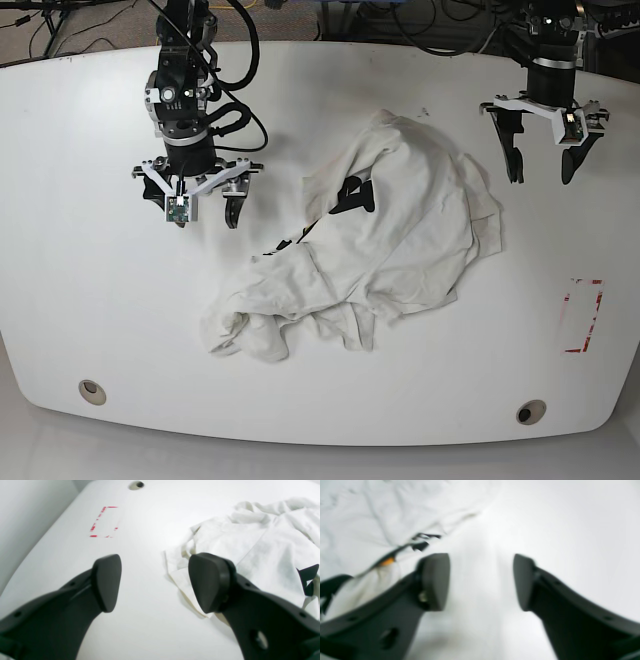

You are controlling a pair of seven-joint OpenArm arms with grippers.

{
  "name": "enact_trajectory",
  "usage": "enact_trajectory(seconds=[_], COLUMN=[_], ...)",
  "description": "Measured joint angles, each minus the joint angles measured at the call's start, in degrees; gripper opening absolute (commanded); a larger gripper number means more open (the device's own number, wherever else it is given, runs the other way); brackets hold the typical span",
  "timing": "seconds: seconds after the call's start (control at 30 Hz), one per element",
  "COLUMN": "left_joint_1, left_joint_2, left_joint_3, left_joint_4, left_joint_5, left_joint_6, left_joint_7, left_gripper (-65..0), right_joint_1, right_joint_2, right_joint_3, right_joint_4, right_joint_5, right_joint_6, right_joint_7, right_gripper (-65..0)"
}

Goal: Fold the T-shirt properly
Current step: 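Lower the right gripper toward the crumpled white T-shirt's bunched edge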

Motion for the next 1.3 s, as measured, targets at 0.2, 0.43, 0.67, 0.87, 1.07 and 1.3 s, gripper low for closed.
enact_trajectory(seconds=[0.2,0.43,0.67,0.87,1.07,1.3], left_joint_1=[-0.11,-3.43,-6.91,-10.03,-10.29,-11.21], left_joint_2=[0.20,0.42,0.22,0.02,-0.28,-0.37], left_joint_3=[0.22,0.48,0.85,0.96,0.39,0.24], left_joint_4=[-0.42,-1.97,-2.89,-3.10,-2.71,-2.54], left_joint_5=[0.35,0.37,0.39,0.42,0.39,0.42], left_joint_6=[-0.24,0.09,0.04,-0.24,-0.24,-0.24], left_joint_7=[1.55,1.40,0.61,0.66,0.55,0.59], left_gripper=[-20.5,-21.4,-21.4,-21.6,-21.7,-21.8], right_joint_1=[1.14,2.45,5.64,9.88,12.52,13.81], right_joint_2=[-2.01,-4.98,-6.16,-7.67,-5.77,-0.15], right_joint_3=[-0.28,0.50,-0.83,-5.03,-9.81,-12.37], right_joint_4=[-2.40,-1.77,-1.46,-1.44,1.07,3.54], right_joint_5=[0.04,-0.26,-0.44,-0.46,-1.38,-1.46], right_joint_6=[-1.27,-2.75,-4.76,-4.35,-2.27,-1.05], right_joint_7=[-2.58,-3.63,-5.53,-7.17,-9.79,-11.47], right_gripper=[-16.0,-25.7,-25.0,-20.5,-9.2,-11.7])
